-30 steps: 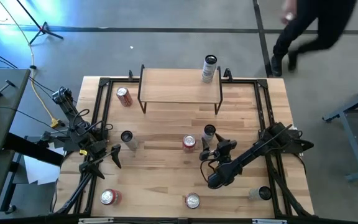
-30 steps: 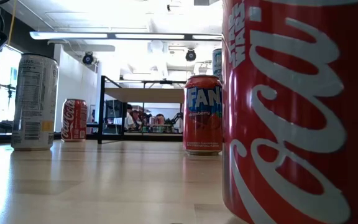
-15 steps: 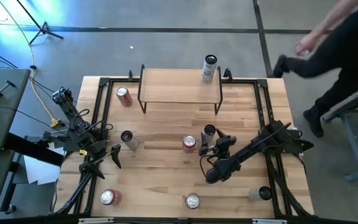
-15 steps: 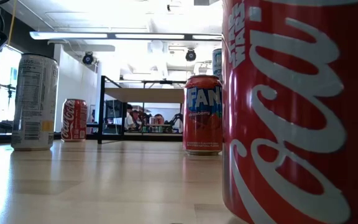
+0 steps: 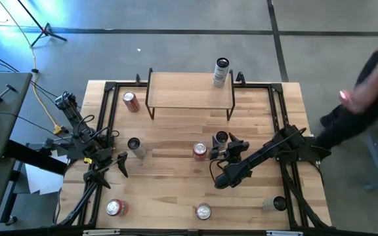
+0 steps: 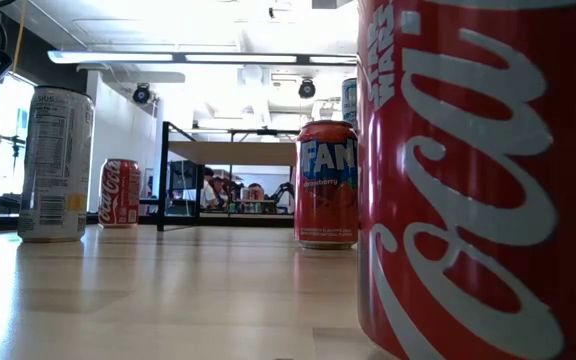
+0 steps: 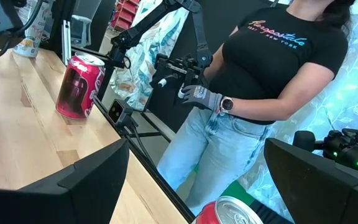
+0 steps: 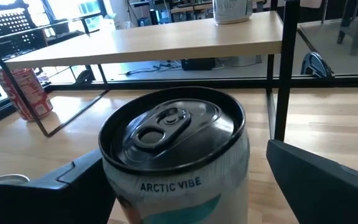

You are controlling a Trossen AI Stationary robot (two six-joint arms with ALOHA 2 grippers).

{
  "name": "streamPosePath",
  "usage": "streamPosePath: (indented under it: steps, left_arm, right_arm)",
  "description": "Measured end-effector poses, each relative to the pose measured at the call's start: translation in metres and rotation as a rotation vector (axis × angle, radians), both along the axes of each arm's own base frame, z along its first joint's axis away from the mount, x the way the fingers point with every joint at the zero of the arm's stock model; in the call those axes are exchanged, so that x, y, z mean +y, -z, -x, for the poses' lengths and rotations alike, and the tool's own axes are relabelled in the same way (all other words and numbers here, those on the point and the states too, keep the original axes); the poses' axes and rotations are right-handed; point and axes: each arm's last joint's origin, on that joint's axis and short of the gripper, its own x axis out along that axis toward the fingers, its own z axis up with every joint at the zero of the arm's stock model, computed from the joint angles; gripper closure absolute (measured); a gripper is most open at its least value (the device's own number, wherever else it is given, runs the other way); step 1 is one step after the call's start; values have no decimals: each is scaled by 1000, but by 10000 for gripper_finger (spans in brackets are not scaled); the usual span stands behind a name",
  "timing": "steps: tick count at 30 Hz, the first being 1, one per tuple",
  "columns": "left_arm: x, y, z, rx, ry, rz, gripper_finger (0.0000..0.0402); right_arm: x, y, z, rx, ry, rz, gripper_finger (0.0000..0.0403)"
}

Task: Place canned beverage on shelf
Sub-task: Put the white blue soda can on the shelf aligned with the white blue soda can

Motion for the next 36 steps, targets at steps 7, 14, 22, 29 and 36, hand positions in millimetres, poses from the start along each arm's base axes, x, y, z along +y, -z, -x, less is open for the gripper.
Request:
streamPosePath:
  steps: [7,14,22,29,36]
  left_arm:
    - [0,0,0,0,0,0,41]
    - [0,0,0,0,0,0,41]
    - [0,0,0,0,0,0,41]
    - [0,0,0,0,0,0,41]
    - [0,0,0,0,0,0,41]
  right_arm:
    - [0,0,0,-5,0,-2,60]
    - [1,1,-2,-28,-2,-15,140]
    - [3,2,-2,-1,-17,-6,159]
    - [6,-1,0,-3,-21,-17,155]
    - [4,-21,3,-1,-38,-14,157]
